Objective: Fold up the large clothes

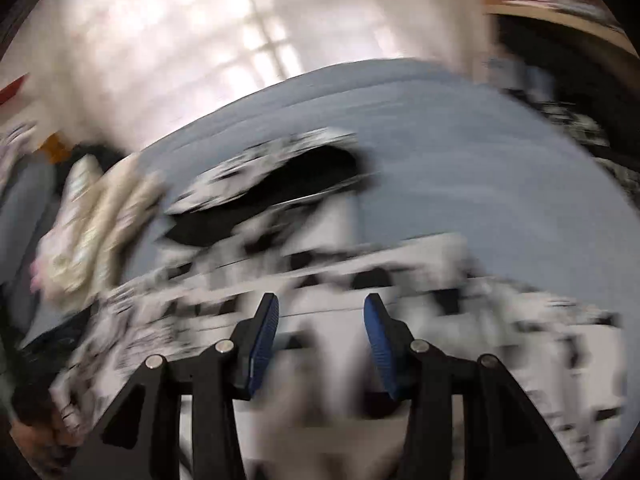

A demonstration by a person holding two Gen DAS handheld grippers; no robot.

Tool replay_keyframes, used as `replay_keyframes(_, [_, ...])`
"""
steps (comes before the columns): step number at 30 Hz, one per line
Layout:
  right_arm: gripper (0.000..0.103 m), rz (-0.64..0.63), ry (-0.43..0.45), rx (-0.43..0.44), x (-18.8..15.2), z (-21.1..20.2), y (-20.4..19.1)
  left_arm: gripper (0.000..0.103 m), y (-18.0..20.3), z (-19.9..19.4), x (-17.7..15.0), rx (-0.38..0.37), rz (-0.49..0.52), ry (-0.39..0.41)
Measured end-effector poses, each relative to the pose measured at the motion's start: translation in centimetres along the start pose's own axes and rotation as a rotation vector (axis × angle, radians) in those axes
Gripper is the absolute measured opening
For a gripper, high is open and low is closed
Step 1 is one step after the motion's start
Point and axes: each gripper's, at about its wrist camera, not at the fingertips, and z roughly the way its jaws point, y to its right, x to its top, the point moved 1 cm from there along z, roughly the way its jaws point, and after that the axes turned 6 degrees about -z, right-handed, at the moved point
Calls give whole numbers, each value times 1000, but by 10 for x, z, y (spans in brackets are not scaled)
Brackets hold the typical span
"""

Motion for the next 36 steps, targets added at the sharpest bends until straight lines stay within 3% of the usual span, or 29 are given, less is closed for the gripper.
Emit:
replay_keyframes(2, [45,-82,-39,12,-2,19,-29,12,16,10,-6,11,32,-19])
replay_keyframes(4, [42,-106,-88,-54,-4,40,-32,14,21,29,-12,59,61,-57])
replay_keyframes(7, [40,-74,-77,-123,-5,48,-3,16,9,37,-7,59,69,-39])
replay_keyframes(9, [39,-7,-51,-186,-2,41,37,17,-8,42,-1,125,78,-26])
replay_keyframes(10, [19,26,-43,-177,-3,36,57,18,-18,44,1,141,75,-30])
replay_keyframes(11, [4,52,-45,-140,-4,33,76,17,-33,48,3,107,51,-49])
replay_keyframes(12, [0,65,-53,-126,-7,31,90,16,-46,49,3,61,12,-67])
replay_keyframes(14, [0,64,-77,-206,-13,23,111,16,-62,48,4,33,-48,-84])
replay_keyframes(18, [3,170,-71,-118,-19,-5,128,16,-67,34,2,39,-45,-86])
replay_keyframes(20, [6,158,-63,-102,-21,-24,116,18,-69,20,-1,39,-17,-73])
replay_keyframes(22, [16,126,-55,-46,-27,-41,100,27,-68,-3,-10,24,13,-44])
replay_keyframes(26, [35,46,-55,15,-49,-68,57,28,-78,-36,-36,0,28,-53])
replay_keyframes(29, [38,16,-64,-10,-71,-76,52,28,-96,-48,-59,37,5,-69])
replay_keyframes(32, [38,39,-108,-86,-94,-77,76,31,-116,-51,-84,48,-5,-84])
replay_keyframes(33, [34,60,-117,-107,-99,-76,89,31,-121,-52,-91,49,-7,-78])
replay_keyframes(36, [3,97,-90,-118,-109,-86,117,31,-123,-55,-106,71,19,-35])
